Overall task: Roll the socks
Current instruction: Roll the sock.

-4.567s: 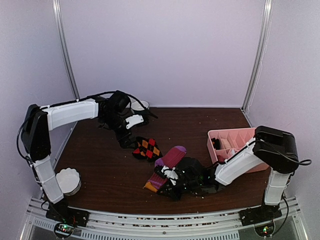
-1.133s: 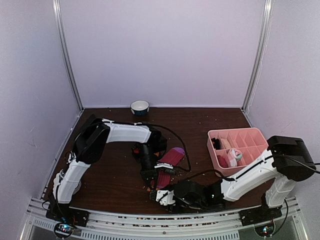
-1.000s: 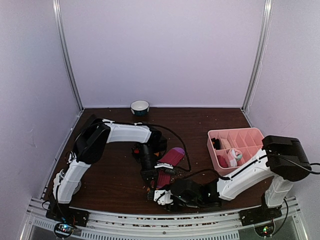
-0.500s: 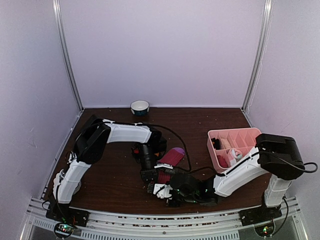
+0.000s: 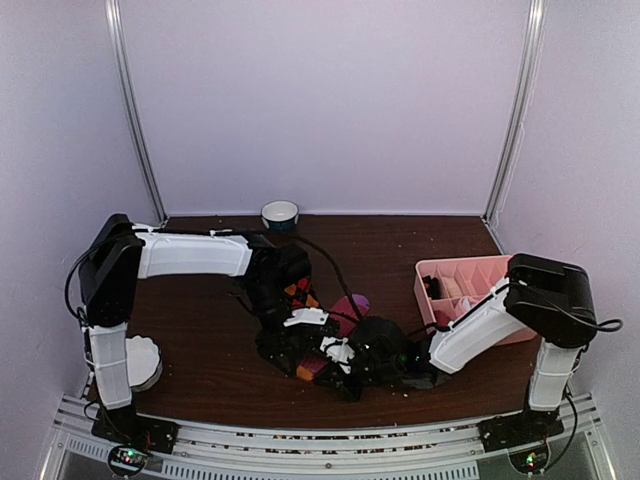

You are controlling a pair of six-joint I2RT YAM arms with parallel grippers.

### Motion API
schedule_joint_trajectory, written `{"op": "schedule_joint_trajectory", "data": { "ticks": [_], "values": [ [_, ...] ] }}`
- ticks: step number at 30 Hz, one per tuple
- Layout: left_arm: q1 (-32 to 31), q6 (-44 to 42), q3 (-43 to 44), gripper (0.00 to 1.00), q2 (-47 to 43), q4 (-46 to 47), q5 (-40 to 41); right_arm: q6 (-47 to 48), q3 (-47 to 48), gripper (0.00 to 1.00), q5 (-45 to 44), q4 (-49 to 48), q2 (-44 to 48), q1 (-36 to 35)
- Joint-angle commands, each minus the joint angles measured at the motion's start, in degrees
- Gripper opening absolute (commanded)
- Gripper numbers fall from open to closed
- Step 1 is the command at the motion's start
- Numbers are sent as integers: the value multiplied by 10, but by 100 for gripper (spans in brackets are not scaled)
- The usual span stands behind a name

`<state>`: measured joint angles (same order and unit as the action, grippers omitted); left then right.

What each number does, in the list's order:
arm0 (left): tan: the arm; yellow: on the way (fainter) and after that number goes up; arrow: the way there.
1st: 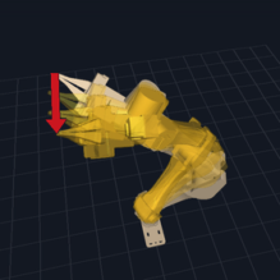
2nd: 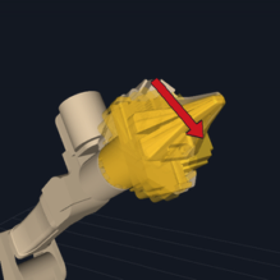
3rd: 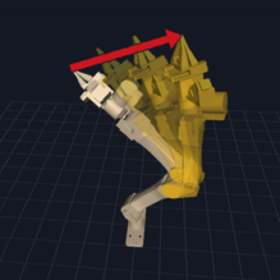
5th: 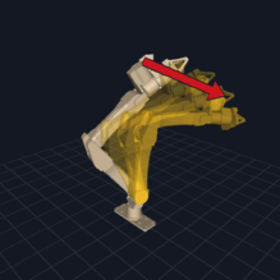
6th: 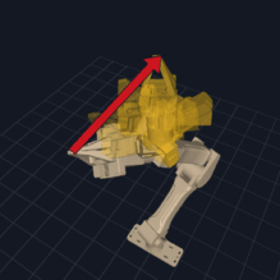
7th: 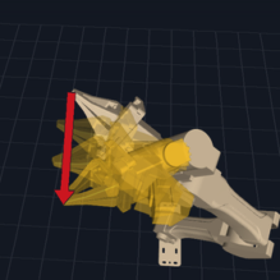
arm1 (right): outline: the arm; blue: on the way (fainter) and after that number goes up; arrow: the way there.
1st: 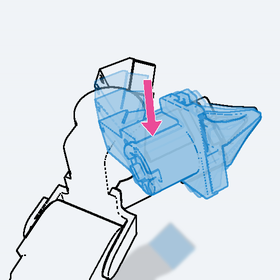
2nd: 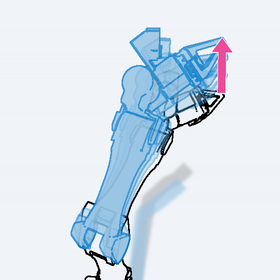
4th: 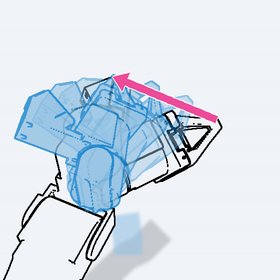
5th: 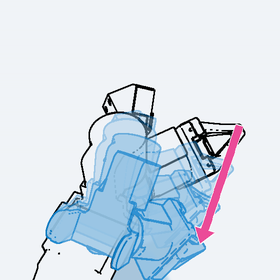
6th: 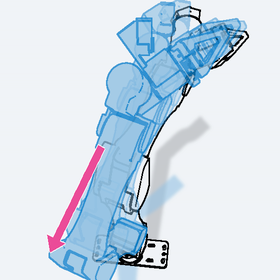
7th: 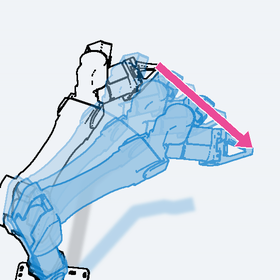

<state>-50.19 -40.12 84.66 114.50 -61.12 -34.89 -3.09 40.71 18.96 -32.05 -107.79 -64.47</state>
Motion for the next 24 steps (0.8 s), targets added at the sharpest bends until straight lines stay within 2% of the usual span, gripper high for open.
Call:
{"op": "schedule_joint_trajectory", "data": {
  "ticks": [1,6,13,18,24],
  "values": [
    [-2,-30,-36,71,-17,77,17,-114,-30,0,94,74,-49,31],
    [-21,-46,-65,64,-36,107,19,-163,-51,0,111,36,-68,52],
    [-39,-66,-91,59,-38,119,35,-208,-72,0,119,9,-103,83],
    [-39,-66,-120,66,-86,123,28,-206,-64,0,95,51,-101,94],
    [-41,-62,-129,68,-120,120,5,-216,-49,0,78,91,-86,110]
  ]
}}
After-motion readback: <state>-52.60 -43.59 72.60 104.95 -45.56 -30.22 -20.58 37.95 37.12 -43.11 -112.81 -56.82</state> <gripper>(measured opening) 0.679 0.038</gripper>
